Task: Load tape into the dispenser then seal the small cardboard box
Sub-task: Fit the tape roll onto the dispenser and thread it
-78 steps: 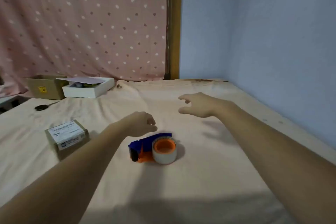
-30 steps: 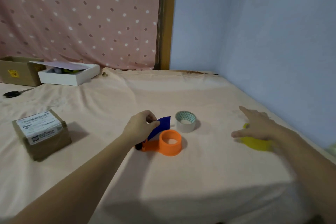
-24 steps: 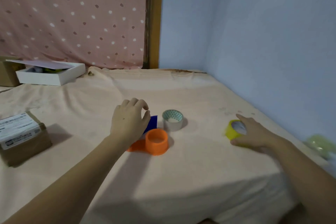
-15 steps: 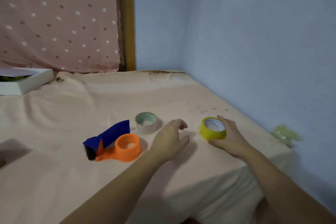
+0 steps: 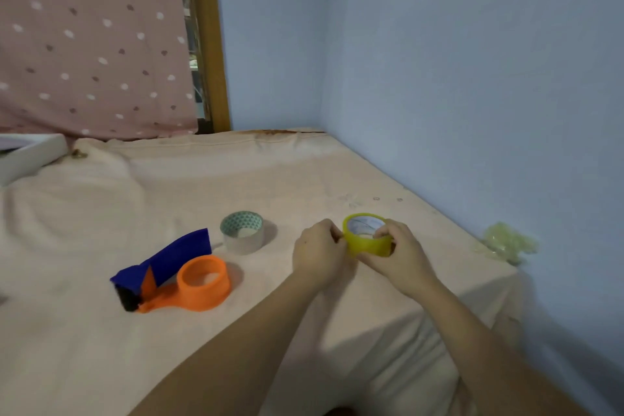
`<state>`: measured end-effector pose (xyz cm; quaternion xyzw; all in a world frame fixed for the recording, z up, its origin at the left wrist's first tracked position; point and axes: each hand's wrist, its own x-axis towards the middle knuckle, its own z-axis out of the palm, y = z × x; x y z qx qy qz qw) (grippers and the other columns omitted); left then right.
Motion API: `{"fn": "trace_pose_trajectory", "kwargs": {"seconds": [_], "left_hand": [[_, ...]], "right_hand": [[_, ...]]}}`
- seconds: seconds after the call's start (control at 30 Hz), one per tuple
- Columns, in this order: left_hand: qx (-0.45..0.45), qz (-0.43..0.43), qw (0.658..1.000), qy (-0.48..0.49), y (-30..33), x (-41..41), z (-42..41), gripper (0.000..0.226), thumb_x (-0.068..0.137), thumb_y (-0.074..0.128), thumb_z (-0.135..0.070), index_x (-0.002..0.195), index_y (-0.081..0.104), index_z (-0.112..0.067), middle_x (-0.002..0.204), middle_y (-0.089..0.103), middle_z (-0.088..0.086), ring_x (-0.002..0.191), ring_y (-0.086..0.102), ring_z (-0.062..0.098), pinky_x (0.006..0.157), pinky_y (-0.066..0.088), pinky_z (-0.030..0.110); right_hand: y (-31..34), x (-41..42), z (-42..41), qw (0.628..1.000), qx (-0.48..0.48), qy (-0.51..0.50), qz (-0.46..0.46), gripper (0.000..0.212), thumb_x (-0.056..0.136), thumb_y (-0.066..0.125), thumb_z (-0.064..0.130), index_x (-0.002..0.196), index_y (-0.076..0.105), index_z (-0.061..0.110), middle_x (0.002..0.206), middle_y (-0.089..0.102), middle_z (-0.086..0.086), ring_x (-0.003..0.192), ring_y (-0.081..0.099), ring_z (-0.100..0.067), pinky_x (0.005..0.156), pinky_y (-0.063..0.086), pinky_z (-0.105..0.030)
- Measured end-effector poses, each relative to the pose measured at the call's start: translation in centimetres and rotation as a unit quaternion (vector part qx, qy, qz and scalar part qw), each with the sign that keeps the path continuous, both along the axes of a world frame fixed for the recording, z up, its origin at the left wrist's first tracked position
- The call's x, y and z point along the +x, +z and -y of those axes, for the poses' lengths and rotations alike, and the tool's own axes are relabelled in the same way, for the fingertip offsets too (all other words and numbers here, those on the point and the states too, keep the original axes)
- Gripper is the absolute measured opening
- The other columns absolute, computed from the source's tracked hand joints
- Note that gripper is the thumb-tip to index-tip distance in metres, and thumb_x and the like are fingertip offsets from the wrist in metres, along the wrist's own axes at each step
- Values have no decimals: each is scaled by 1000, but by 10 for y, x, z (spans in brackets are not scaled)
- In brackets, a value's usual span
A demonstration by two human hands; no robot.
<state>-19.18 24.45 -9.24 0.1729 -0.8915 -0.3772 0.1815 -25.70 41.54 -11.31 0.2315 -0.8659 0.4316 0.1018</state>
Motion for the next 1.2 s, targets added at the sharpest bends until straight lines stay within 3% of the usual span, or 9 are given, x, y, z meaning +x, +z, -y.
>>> {"fn": "trace_pose_trajectory", "kwargs": {"seconds": [0.2,0.43,0.5,0.6,0.77,0.87,0.93,0.97,1.2], "left_hand": [[-48,-79,993,71,38,85,55,12,85,70,-30,81,65,-20,79,74,-3,76,68,19,70,50,35],[-77,-86,975,192,43,199,140,19,84,75,-34,80,61,-22,67,62,-12,68,58,17,61,36,30],[-62,-75,975,201,32,214,147,19,85,74,-35,84,61,-23,72,65,-13,71,61,16,66,40,33],[-50,-70,976,199,12,229,153,17,85,73,-35,88,60,-25,80,71,-13,81,68,18,74,50,35],[-37,-59,979,192,-8,231,151,19,85,72,-36,90,55,-31,82,67,-14,83,67,21,69,43,33],[-7,-65,977,201,-7,227,147,14,86,70,-33,89,57,-30,86,69,-13,84,67,21,70,42,32],[-3,-54,978,203,-7,226,144,14,83,67,-38,88,60,-28,87,72,-12,85,68,21,72,48,33],[-8,-42,978,203,-8,227,142,16,80,66,-41,87,59,-28,87,72,-12,84,68,21,72,50,34],[19,-39,973,225,-13,233,136,20,76,65,-49,83,60,-32,80,69,-20,80,68,12,71,51,32]], "right_hand": [[30,51,67,991,-86,101,-13,44,65,93,26,85,53,25,116,57,0,104,62,-17,89,54,-38],[42,126,171,976,-35,216,-13,51,55,82,56,87,51,31,122,49,7,111,53,-8,91,47,-26],[36,140,185,976,-8,218,-2,50,59,86,52,87,51,29,118,50,10,104,50,-1,84,45,-25],[32,159,191,978,62,201,-4,50,68,84,50,94,50,25,113,48,13,87,50,-7,62,34,-10],[37,172,194,978,80,189,-31,62,68,84,49,118,53,30,122,49,11,97,52,-8,67,31,3],[36,168,195,984,70,164,3,73,61,82,57,124,47,42,123,56,16,99,59,-11,73,43,-7],[28,163,194,982,85,170,18,76,57,79,65,122,43,50,119,60,20,99,64,-15,80,56,-35],[23,161,193,978,93,185,26,77,56,79,63,123,43,51,118,60,21,100,65,-14,82,57,-42],[6,156,188,976,79,200,22,85,60,80,58,134,39,52,125,59,21,111,61,-11,87,56,-43]]}}
